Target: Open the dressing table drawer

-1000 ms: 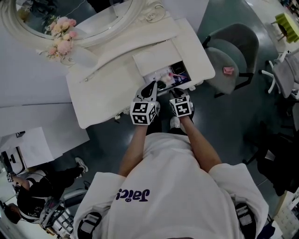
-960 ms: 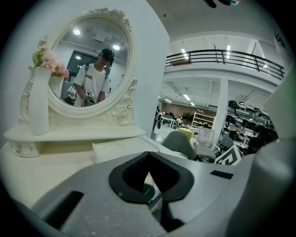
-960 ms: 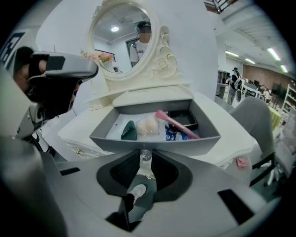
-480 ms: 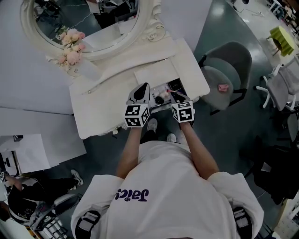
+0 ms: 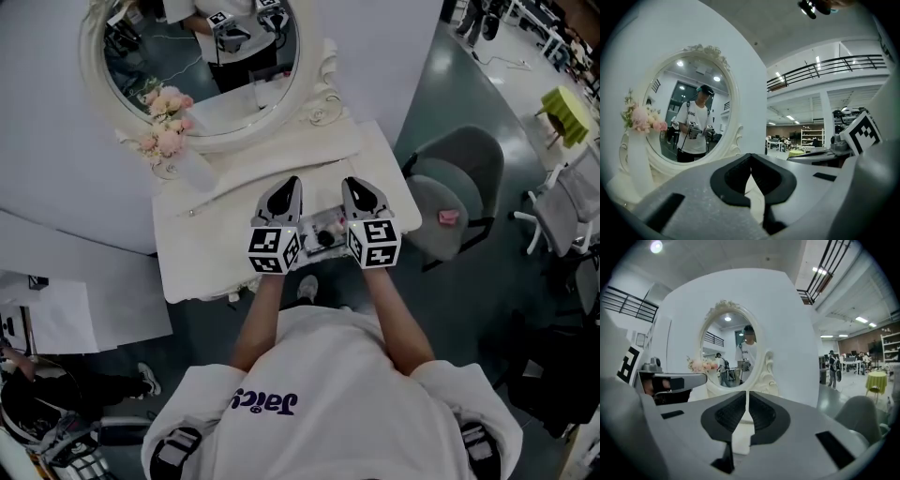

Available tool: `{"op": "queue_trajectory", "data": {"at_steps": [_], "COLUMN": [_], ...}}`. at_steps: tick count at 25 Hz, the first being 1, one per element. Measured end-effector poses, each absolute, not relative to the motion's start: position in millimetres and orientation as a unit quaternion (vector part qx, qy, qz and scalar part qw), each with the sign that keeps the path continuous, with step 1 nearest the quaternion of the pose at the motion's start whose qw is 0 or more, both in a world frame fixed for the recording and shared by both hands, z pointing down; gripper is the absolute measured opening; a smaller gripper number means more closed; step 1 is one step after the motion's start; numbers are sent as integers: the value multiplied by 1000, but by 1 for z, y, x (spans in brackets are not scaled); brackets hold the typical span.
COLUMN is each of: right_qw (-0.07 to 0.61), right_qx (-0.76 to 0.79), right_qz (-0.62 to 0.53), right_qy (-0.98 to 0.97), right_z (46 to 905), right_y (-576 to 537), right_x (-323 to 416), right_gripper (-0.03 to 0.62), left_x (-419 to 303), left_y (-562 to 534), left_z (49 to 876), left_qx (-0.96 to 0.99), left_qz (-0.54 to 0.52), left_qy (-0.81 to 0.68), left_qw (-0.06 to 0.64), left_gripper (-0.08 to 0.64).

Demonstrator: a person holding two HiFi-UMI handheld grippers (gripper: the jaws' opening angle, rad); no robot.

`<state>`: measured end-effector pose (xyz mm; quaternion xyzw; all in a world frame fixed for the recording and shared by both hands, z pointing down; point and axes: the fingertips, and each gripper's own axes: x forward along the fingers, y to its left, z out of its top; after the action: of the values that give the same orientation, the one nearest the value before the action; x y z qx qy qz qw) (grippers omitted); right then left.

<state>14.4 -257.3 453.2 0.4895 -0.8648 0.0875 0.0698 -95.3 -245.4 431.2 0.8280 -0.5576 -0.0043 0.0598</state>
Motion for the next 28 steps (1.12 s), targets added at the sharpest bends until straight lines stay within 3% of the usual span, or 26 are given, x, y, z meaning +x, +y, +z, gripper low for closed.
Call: {"op": "queue_trajectory", "data": {"at_steps": [8, 28], "right_qw": [5, 5], "right_qx": [481, 527], "right_qz": [40, 18], "right_qy": [-876, -849], "right_z": [382, 356], "right_y": [-257, -266], "right_x": [1, 28], "right_gripper": [11, 8], "left_x": [-100, -74], "left_y": [-248, -261], "left_z": [375, 351], "left_qx": [823, 836], "left_qz": [-31, -42], "left_qy": [-567, -547], "left_qw": [-5, -8], "left_gripper": [14, 14]}}
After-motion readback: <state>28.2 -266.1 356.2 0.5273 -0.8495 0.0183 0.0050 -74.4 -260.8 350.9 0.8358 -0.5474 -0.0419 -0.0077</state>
